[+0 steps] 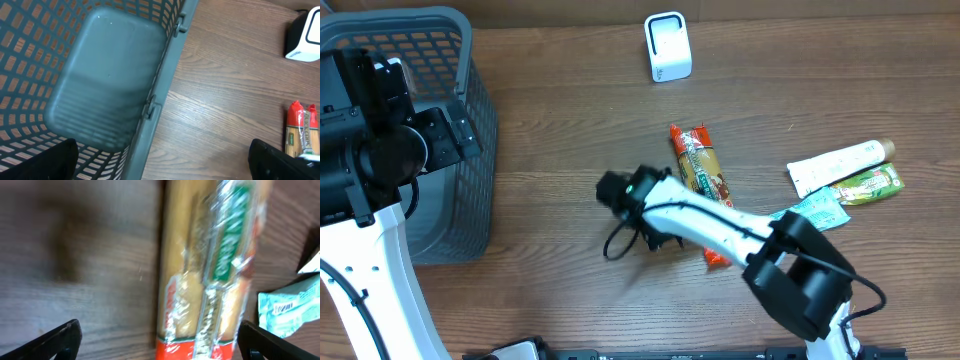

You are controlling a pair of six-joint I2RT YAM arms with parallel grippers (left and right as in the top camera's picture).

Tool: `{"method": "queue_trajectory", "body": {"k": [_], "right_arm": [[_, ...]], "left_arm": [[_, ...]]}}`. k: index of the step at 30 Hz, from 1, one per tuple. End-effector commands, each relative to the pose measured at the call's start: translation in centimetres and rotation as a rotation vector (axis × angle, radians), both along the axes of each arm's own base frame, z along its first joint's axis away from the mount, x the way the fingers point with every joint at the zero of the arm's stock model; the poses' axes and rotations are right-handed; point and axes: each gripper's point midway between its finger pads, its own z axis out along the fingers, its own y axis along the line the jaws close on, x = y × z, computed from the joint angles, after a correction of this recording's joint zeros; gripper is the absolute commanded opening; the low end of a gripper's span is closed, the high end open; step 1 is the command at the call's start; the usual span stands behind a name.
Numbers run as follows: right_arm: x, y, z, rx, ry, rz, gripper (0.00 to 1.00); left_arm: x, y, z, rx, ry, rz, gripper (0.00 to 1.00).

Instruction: Scan the item barcode

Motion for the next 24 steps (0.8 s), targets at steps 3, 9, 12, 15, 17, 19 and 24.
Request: {"method": "queue_trajectory", "body": {"k": [3, 9, 12, 15, 17, 19, 24], "right_arm": [[2.5, -1.9, 4.2, 0.236, 0.079, -0.075, 1.00], [2.9, -4.4, 2.8, 0.356, 0.202, -0.201, 1.00], [3.0, -5.1, 1.6, 0.372, 0.200, -0.214, 0.99], [2.4, -5.7, 0.9, 0.380, 0.190, -0.215, 0.98], [1.8, -6.0, 1.0, 0.388, 0.181, -0.205, 0.98], [1.0, -6.3, 1.3, 0.398, 0.183, -0.186, 0.99], [-1.0, -6.4, 1.4, 0.448, 0.219, -0.092, 1.00]], "left_arm": [[0.2, 0.0, -0.1, -0.008, -0.002, 0.003, 1.00], [0.2, 0.0, -0.1, -0.008, -0.002, 0.003, 1.00], [0.2, 0.0, -0.1, -0.008, -0.002, 0.003, 1.00], [0.2, 0.0, -0.1, -0.008, -0.002, 0.003, 1.00], [0.2, 0.0, -0.1, -0.008, -0.002, 0.003, 1.00], [0.2, 0.0, -0.1, -0.008, -0.002, 0.003, 1.00], [0.2, 0.0, -0.1, -0.008, -0.002, 0.003, 1.00]]}}
